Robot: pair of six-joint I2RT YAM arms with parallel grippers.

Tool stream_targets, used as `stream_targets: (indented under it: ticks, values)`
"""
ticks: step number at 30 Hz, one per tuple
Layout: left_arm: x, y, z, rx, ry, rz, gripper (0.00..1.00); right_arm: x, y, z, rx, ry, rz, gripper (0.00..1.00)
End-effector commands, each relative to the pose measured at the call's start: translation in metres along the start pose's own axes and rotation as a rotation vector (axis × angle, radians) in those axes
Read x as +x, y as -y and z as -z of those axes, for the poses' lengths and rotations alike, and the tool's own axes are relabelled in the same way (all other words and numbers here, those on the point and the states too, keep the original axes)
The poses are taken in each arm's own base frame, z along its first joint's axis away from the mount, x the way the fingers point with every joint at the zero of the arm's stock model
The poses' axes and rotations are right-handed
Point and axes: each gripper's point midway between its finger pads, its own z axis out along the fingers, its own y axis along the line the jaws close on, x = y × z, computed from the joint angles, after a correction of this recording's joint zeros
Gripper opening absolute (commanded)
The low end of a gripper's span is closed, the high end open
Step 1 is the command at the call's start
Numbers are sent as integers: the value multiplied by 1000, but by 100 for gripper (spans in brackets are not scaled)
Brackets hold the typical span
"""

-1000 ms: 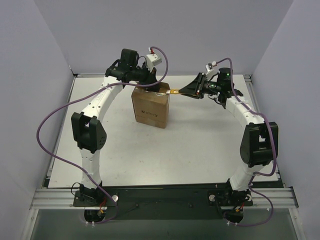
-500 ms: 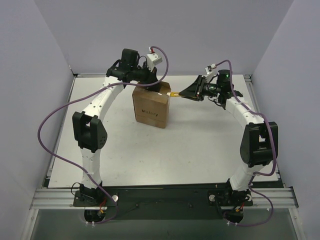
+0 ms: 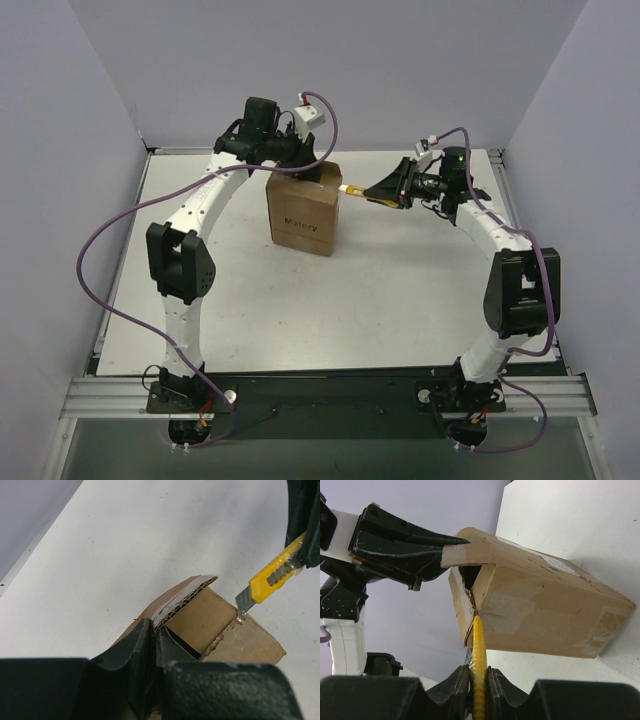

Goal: Unpack the express box

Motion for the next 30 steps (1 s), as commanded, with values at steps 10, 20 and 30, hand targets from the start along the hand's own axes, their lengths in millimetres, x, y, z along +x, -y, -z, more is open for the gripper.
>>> stream_targets:
  ticks: [10, 20, 30]
  values:
    - [12, -10, 4, -54, -36, 88, 0, 58, 23, 83, 293, -126, 357, 0]
    - [7, 20, 30, -9, -27, 126, 0, 38, 138, 130, 865, -174, 1053, 25]
    - [-4, 40, 48, 34, -1, 217, 0, 52, 36, 85, 529, -198, 980, 90]
